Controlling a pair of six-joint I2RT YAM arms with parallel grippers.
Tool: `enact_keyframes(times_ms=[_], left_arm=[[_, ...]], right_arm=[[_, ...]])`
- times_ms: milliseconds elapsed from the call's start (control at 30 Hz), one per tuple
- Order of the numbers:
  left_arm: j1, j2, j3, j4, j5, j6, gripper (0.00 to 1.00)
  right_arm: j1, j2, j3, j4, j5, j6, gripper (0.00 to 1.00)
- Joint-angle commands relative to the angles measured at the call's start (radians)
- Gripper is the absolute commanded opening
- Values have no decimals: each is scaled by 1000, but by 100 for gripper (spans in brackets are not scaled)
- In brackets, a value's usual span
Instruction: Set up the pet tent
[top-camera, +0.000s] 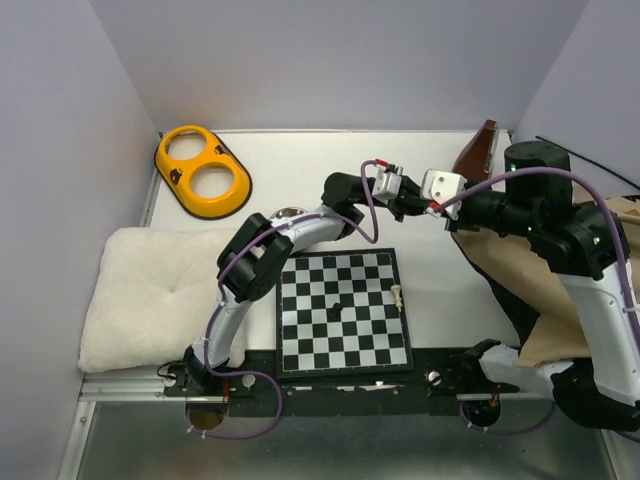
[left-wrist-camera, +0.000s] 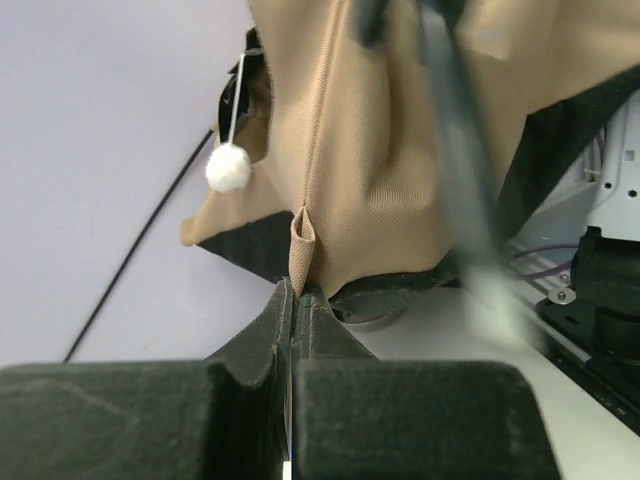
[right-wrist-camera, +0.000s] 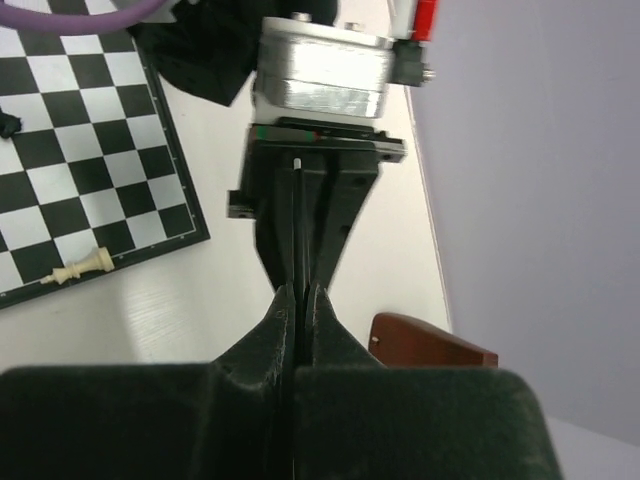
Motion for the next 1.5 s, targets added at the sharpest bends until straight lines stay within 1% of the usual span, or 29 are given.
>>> enact_keyframes(times_ms=[0,100,167,233,400,533,667,733,833,900,967,1133,1367,1467], left_arm=[[39,-34,-102,354,53,-27,0],[76,-55,-174,353,81,-15,0],[100,-66,-204,341,75,-15,0],[126,-80,-229,296,58,4,0],[208,-100,-251,253,64,31,0],[248,-113,-267,242,86,48,0],[258,-138,-306,285,98,47,0],[254,-155,-330,345,107,24,0],[241,-192,-355,354,110,11,0],[234,-219,-372,353,121,14,0],[228,-251,-386,353,125,17,0],[229,-337,-453,354,142,-25,0],[237,-405,-531,354,162,-87,0],[235,-423,-548,353,159,-102,0]], right_arm=[[-12,90,200,-188,204,55,1],[-12,165,336,-296,236,49,1],[-11,203,407,-370,247,41,1],[-8,211,424,-381,275,33,1],[-1,159,365,-381,331,-85,1],[-1,92,199,-378,360,-149,1],[-1,73,104,-306,414,-100,1],[-1,79,84,-263,404,-93,1],[-3,98,64,-212,364,-94,1],[-1,108,38,-168,358,-120,1],[-1,111,1,-97,388,-162,1],[-3,78,-109,72,479,-324,1],[-1,1,-244,147,511,-453,1],[-1,-8,-249,140,509,-461,1]])
